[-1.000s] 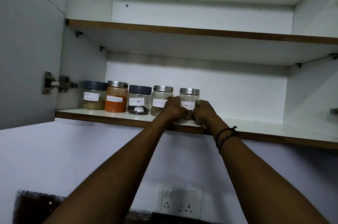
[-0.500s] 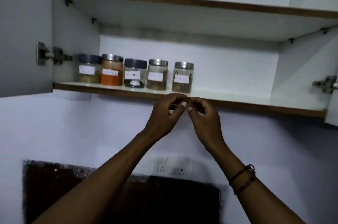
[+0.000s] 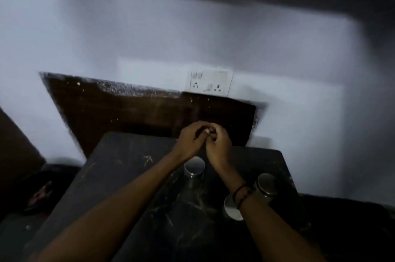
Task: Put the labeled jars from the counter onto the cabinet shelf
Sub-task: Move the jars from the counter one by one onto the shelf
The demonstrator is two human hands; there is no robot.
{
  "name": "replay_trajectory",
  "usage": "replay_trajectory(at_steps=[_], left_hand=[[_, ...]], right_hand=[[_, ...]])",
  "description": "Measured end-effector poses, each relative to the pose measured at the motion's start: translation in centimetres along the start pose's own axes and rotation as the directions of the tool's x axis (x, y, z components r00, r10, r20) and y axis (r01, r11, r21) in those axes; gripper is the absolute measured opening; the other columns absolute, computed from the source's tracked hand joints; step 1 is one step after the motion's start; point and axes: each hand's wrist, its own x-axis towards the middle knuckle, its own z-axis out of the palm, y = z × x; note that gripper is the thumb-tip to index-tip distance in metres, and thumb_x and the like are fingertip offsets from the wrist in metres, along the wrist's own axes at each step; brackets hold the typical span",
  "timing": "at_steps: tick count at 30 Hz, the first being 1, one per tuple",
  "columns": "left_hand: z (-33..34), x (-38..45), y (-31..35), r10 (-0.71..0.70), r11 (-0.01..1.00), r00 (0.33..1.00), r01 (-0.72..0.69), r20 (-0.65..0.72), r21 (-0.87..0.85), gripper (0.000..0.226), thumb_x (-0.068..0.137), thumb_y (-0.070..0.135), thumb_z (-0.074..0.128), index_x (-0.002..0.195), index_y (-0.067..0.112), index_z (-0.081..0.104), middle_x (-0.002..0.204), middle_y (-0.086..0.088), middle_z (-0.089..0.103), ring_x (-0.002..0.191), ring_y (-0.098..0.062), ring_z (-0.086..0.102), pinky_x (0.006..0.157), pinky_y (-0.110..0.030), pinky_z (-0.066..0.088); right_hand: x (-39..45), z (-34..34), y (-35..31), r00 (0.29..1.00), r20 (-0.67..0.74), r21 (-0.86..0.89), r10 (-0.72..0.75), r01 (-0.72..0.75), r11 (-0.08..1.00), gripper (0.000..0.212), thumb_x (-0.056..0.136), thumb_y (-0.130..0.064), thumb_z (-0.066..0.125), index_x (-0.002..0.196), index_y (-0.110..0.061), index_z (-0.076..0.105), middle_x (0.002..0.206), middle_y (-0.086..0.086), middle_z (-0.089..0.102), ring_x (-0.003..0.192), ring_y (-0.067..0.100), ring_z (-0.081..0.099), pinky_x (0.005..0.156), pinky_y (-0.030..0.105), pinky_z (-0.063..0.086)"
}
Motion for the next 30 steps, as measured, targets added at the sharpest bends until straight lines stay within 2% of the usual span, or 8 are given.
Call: replay_trajectory(at_steps=[2,5,9,12,16,19,26,30], left_hand=[[1.3,-2.1,-2.3,-0.046,0.997,0.995,0.041,0.087,0.064,0.025,0.097,0.007,0.054,0.117,0.010,0.068,0.112,-0.006,0.071,0.100,-0.012,0.065,0.087,-0.026,0.053],[2.2,-4.4,-5.4,-0.103,0.983,0.981,0.075,0.167,0.167,0.023,0.093,0.006,0.056,0.111,0.009,0.070,0.109,-0.009,0.072,0.099,-0.019,0.066,0.089,-0.035,0.053],[3.8,-7.7,-8.8,-0.359,0.912,0.931,0.335,0.063,0.236,0.040,0.095,0.028,0.058,0.134,0.019,0.053,0.134,-0.005,0.055,0.125,-0.022,0.050,0.106,-0.041,0.044],[5.5,-9.8,-10.5,-0.511,0.852,0.860,0.506,0.000,0.132,0.059,0.095,0.038,0.057,0.148,0.020,0.037,0.148,-0.005,0.045,0.138,-0.022,0.039,0.114,-0.048,0.037],[7.3,-10.9,-11.4,-0.527,0.846,0.849,0.528,0.036,-0.071,0.068,0.091,0.038,0.064,0.150,0.024,0.033,0.150,-0.002,0.045,0.138,-0.019,0.044,0.114,-0.050,0.040],[7.7,-10.9,-11.8,-0.539,0.832,0.841,0.541,0.053,-0.121,0.076,0.088,0.042,0.065,0.152,0.025,0.029,0.153,-0.003,0.042,0.139,-0.019,0.043,0.114,-0.051,0.040],[7.4,-10.3,-12.3,-0.519,0.836,0.853,0.520,0.056,-0.177,0.071,0.089,0.033,0.069,0.150,0.027,0.033,0.147,0.001,0.050,0.133,-0.014,0.050,0.112,-0.048,0.044],[6.3,-9.4,-12.1,-0.514,0.840,0.857,0.511,0.029,-0.182,0.074,0.091,0.032,0.068,0.153,0.021,0.029,0.152,-0.005,0.046,0.139,-0.022,0.045,0.115,-0.053,0.039]], right_hand=[[-2.0,1.7,3.2,0.998,0.066,-0.089,0.016,-0.010,0.996,0.032,0.094,-0.016,0.053,0.125,-0.017,0.059,0.123,0.006,0.060,0.110,0.018,0.060,0.096,0.038,0.052],[-3.8,3.2,6.5,0.983,0.168,-0.218,0.078,-0.040,0.975,0.034,0.094,-0.023,0.052,0.127,-0.016,0.055,0.124,0.009,0.058,0.115,0.022,0.057,0.098,0.036,0.049],[-4.8,4.1,8.6,0.925,0.207,-0.239,0.318,-0.267,0.933,0.050,0.096,-0.023,0.049,0.145,-0.016,0.037,0.145,0.009,0.042,0.132,0.025,0.044,0.106,0.036,0.038],[-5.0,4.3,9.3,0.858,0.213,-0.133,0.468,-0.449,0.884,0.052,0.096,-0.015,0.044,0.147,-0.016,0.033,0.149,0.009,0.041,0.135,0.025,0.042,0.104,0.034,0.036],[-5.4,4.2,10.4,0.793,0.297,-0.087,0.532,-0.533,0.842,0.055,0.092,-0.009,0.040,0.146,-0.019,0.035,0.145,0.009,0.048,0.131,0.027,0.046,0.107,0.042,0.041],[-5.7,4.5,11.0,0.764,0.362,-0.116,0.534,-0.532,0.839,0.054,0.090,-0.005,0.041,0.143,-0.019,0.039,0.140,0.008,0.051,0.126,0.028,0.050,0.099,0.037,0.043],[-6.1,4.9,11.3,0.813,0.327,-0.101,0.482,-0.477,0.873,0.041,0.096,-0.010,0.046,0.135,-0.021,0.047,0.132,0.005,0.058,0.120,0.022,0.056,0.094,0.033,0.047],[-6.1,4.2,10.8,0.847,0.293,-0.058,0.443,-0.447,0.893,0.042,0.097,-0.012,0.045,0.137,-0.025,0.049,0.134,0.001,0.057,0.123,0.020,0.054,0.090,0.028,0.041]])
